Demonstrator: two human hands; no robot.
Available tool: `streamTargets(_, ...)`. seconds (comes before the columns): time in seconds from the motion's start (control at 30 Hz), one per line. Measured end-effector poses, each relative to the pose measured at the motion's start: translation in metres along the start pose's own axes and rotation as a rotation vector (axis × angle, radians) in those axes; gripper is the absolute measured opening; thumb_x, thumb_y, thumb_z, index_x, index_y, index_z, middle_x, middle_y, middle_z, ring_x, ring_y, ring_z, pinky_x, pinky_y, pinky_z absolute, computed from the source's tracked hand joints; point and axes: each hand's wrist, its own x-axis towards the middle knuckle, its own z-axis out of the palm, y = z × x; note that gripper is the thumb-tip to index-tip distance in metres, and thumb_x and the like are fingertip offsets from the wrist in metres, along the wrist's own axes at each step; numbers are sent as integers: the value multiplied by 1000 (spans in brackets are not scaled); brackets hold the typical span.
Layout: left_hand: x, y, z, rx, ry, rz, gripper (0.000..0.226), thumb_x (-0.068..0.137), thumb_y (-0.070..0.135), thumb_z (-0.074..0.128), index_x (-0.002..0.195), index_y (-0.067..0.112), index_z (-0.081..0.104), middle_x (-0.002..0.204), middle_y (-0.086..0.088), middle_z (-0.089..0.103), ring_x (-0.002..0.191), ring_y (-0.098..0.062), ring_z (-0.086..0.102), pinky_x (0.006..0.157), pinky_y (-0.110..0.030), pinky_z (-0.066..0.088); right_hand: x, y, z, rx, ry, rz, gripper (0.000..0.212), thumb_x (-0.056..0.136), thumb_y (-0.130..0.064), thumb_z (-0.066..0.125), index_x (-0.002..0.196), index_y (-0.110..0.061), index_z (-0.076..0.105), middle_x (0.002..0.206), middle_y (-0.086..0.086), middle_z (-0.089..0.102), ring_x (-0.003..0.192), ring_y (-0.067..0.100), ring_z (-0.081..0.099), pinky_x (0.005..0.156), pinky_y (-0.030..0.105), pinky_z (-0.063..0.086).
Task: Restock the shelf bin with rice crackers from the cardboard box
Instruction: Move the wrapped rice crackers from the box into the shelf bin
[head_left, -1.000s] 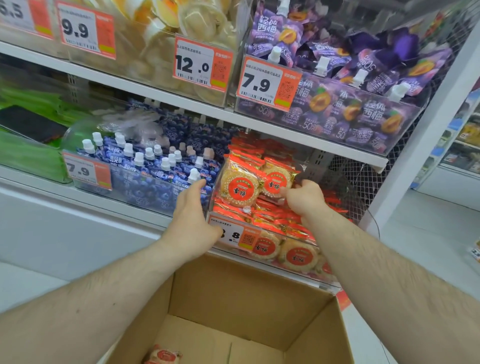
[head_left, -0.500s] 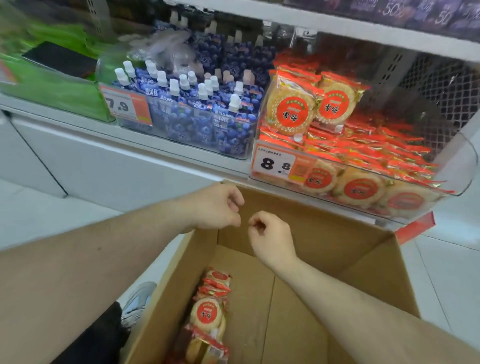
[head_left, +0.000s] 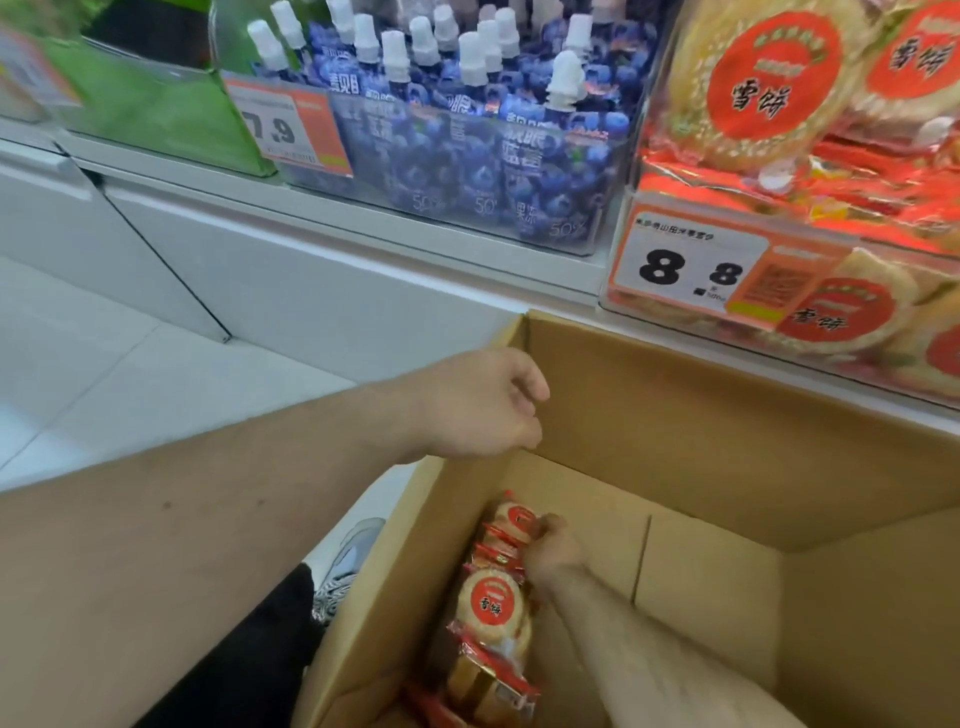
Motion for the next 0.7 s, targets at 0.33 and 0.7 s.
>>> streamTargets(0.33, -1, 10, 5, -11, 135, -33, 54, 85, 27, 65, 134, 30, 43, 117, 6, 53, 102, -15, 58, 85, -29, 51, -95, -42, -86, 651, 214, -481, 28, 87, 9, 58, 76, -15, 48, 71, 0, 52, 64, 13, 46, 61, 24, 39)
streamTargets(0.7, -8, 13, 1, -184, 178, 12, 65, 80, -5, 66, 125, 40, 52, 113, 1, 56, 91, -10, 59, 68, -27, 56, -130, -60, -90, 652, 249, -515, 38, 83, 10, 53, 93, -26, 51, 83, 0, 58, 73, 13, 55, 65, 22, 46)
